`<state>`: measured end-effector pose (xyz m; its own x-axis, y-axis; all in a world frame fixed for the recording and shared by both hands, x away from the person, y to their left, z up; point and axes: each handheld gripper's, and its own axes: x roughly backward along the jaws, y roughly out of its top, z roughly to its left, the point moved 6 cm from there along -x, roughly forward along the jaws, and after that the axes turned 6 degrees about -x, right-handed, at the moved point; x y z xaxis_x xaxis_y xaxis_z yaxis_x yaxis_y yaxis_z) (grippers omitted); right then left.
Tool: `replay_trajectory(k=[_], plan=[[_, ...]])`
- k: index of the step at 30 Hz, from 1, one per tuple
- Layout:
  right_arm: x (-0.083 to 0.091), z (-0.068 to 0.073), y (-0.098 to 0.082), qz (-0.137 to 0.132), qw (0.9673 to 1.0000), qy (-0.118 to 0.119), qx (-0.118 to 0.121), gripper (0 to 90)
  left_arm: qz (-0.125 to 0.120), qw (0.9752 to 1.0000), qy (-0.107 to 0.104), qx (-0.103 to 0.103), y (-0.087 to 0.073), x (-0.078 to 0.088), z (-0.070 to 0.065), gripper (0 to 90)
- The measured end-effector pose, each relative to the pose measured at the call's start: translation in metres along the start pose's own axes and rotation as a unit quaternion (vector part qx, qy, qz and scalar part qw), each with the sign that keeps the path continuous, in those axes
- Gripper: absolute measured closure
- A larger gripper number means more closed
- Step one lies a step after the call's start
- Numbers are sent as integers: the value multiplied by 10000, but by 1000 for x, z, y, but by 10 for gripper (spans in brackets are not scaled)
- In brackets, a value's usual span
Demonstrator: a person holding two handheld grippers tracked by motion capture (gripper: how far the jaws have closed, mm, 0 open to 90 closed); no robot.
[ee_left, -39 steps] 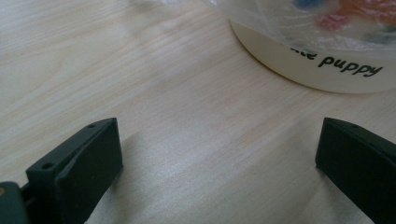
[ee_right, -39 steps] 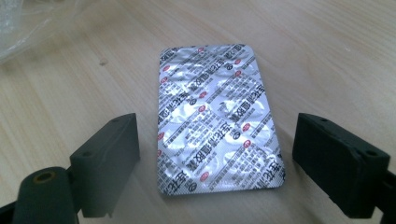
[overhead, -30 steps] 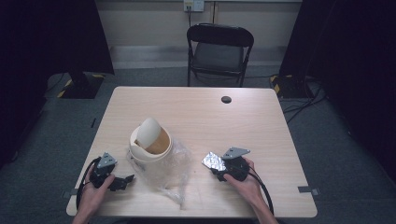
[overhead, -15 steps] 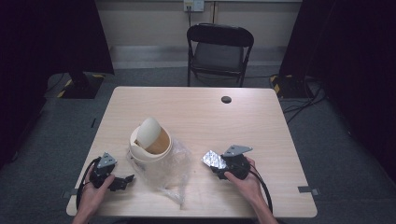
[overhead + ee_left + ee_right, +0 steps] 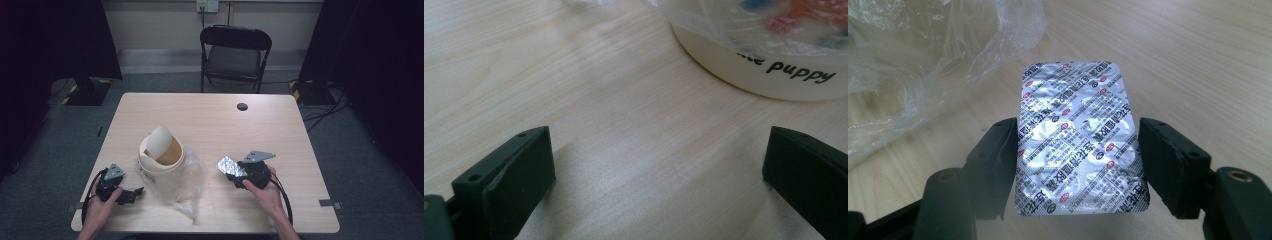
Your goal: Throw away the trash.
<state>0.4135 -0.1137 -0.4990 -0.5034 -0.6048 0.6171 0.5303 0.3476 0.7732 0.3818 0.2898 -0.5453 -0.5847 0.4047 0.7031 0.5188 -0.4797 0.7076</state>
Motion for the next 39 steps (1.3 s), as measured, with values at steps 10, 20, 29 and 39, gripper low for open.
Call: replay_trajectory(k=[10, 20, 29, 39], plan=[[1, 7, 14, -57, 10000, 70, 2, 339, -2, 10000, -1, 0, 0, 0, 0, 0], [5, 21, 29, -105, 9998, 164, 78, 339, -1, 10000, 2, -1, 0, 0, 0, 0], [13, 39, 55, -324, 9985, 413, 185, 339, -2, 10000, -1, -4, 0, 0, 0, 0], [23, 65, 79, -445, 9954, 721, 457, 339, -2, 10000, 1, 0, 0, 0, 0, 0]])
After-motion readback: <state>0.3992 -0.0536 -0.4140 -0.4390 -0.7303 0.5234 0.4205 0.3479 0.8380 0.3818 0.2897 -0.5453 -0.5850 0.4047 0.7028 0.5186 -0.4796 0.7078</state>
